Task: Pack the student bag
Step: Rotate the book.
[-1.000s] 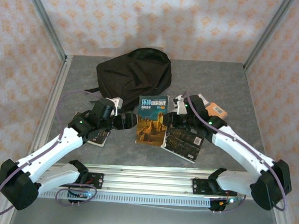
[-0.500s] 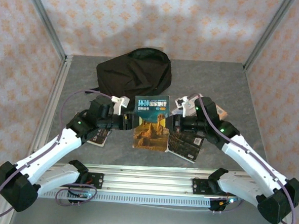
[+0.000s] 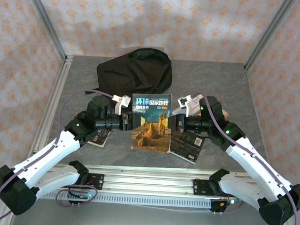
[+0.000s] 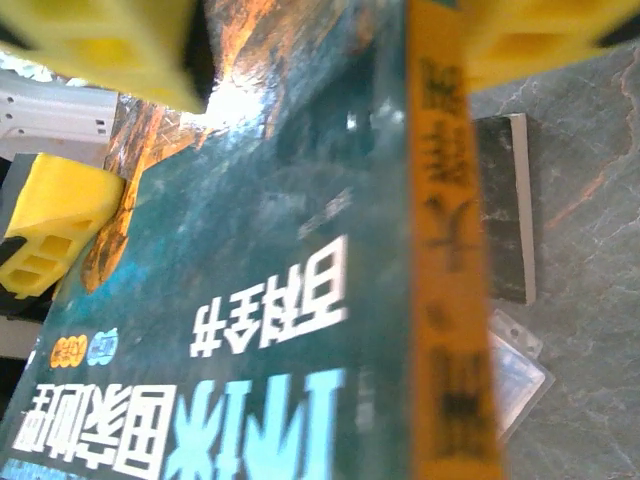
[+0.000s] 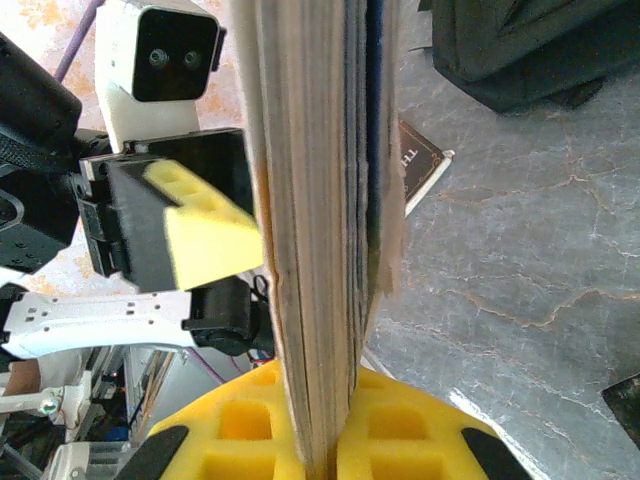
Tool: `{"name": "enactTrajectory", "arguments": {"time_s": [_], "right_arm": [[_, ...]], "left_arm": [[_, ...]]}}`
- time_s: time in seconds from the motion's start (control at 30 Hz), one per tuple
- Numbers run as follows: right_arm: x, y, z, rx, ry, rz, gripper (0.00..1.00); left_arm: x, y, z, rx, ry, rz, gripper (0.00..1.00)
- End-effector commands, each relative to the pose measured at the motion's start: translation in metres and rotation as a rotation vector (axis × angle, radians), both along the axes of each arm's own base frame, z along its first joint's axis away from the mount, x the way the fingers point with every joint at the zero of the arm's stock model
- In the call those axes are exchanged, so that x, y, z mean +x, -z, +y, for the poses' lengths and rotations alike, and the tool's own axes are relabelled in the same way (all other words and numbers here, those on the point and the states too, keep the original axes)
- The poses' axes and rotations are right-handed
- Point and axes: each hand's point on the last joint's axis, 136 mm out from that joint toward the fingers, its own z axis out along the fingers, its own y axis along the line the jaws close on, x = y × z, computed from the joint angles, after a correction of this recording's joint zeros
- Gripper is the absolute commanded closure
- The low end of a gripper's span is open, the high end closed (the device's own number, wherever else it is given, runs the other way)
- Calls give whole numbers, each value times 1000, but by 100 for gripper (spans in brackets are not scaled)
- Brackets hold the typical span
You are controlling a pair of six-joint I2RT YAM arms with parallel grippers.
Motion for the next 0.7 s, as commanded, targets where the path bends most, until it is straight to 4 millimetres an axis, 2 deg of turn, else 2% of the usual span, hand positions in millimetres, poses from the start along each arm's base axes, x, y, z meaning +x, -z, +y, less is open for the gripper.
{"name": "enactTrajectory", "arguments": {"time_s": [0.0, 0.1, 0.2, 0.37, 0.43, 0.53, 0.67], "right_arm": [[-1, -34, 4, 84, -31, -90, 100], [-6, -45, 4, 114, -47, -100, 100], [-7, -46, 3, 116, -45, -104, 100], [-5, -48, 2, 115, -33, -106, 100], [-2, -46, 0, 100, -15, -111, 100], [6, -39, -6, 58, 37, -115, 100], [20, -30, -17, -8, 129, -111, 100]], "left_arm": [[0, -5, 0, 24, 6, -28, 25], [4, -2, -7, -36, 7, -3, 25], [4, -14, -15, -151, 19, 1, 27], [-3, -34, -20, -220, 61, -24, 27], [-8, -42, -20, -234, 80, -43, 34], [-12, -52, -17, -237, 83, -79, 49], [-16, -57, -16, -235, 91, -97, 77]]}}
